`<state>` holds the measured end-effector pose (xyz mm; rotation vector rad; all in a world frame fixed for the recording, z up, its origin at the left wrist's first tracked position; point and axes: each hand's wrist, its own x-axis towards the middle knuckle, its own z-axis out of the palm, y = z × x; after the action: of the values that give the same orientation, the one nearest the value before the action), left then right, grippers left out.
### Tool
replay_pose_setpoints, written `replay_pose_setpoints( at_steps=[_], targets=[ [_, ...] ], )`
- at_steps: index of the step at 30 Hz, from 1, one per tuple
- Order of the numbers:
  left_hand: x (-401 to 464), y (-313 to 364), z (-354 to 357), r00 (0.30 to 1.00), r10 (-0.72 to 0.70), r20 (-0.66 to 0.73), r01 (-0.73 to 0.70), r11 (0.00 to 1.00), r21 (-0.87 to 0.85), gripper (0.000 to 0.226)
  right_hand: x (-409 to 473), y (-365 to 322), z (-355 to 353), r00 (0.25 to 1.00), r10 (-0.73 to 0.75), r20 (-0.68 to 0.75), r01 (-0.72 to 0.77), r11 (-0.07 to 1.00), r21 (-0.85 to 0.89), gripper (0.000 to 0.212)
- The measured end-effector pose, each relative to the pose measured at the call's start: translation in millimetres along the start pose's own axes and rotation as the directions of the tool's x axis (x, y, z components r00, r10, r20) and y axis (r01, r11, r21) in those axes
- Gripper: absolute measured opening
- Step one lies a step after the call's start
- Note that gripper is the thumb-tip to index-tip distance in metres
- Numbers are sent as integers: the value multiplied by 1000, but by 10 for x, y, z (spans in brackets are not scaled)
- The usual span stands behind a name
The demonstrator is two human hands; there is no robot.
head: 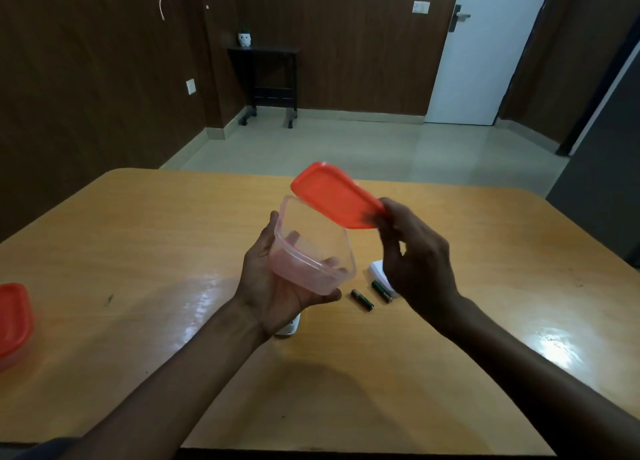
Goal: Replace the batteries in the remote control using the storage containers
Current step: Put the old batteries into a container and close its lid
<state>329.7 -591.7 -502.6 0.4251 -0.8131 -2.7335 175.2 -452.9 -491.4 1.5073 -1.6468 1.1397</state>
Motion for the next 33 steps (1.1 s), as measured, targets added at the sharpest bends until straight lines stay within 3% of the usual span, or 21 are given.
replay_pose_setpoints(
  at_steps=[2, 3, 6, 11, 14, 16, 18, 21, 25, 27, 29, 31, 33],
  targets=[
    [8, -16, 21, 1000, 10, -14, -9, 1000, 25, 74, 56, 30, -3, 953, 303, -19, -299, 949, 103, 24],
    [15, -24, 32, 1000, 11, -9, -11, 999, 30, 73, 76, 63, 4, 890, 456, 11, -451, 875, 173, 24],
    [44, -53, 26, 999, 30, -40, -28, 999, 47, 73, 70, 194, 80, 609, 783, 124, -756, 527, 388, 26],
    [-21, -62, 53, 997, 76, -35, -74, 996, 56, 65, -27, 535, 182, 169, 964, 206, -866, 45, 498, 26],
    [-63, -78, 89, 996, 69, -50, -69, 998, 15, 59, -83, 724, 179, -2, 966, 258, -856, -135, 499, 31],
    [-63, -89, 80, 998, 52, -26, -52, 999, 2, 59, -121, 817, 167, -25, 960, 279, -870, -159, 468, 33],
    [-52, -99, 62, 1000, 27, -6, -27, 1000, 17, 60, -124, 878, 154, -45, 957, 287, -901, -163, 402, 19],
    [-52, -115, 81, 999, 31, -19, -28, 993, 116, 58, -98, 899, 136, -142, 963, 228, -940, -204, 274, 12],
    [-60, -163, 101, 999, 25, 24, -29, 979, 204, 53, -158, 863, 76, -30, 972, 233, -987, -66, 150, 26],
    [-39, -212, 97, 999, -16, 36, 10, 985, 172, 53, -200, 771, 13, -13, 982, 187, -996, -28, 81, 40],
    [-33, -257, 88, 999, -27, 26, 23, 991, 132, 57, -197, 619, -18, 55, 982, 180, -995, 39, 93, 51],
    [-29, -346, 133, 999, -44, 15, 42, 991, 127, 55, -207, 412, -133, 146, 961, 235, -985, 121, 120, 40],
    [-42, -464, 193, 997, -63, 33, 58, 989, 137, 47, -224, 205, -282, 192, 928, 319, -977, 149, 154, 21]
  ],
)
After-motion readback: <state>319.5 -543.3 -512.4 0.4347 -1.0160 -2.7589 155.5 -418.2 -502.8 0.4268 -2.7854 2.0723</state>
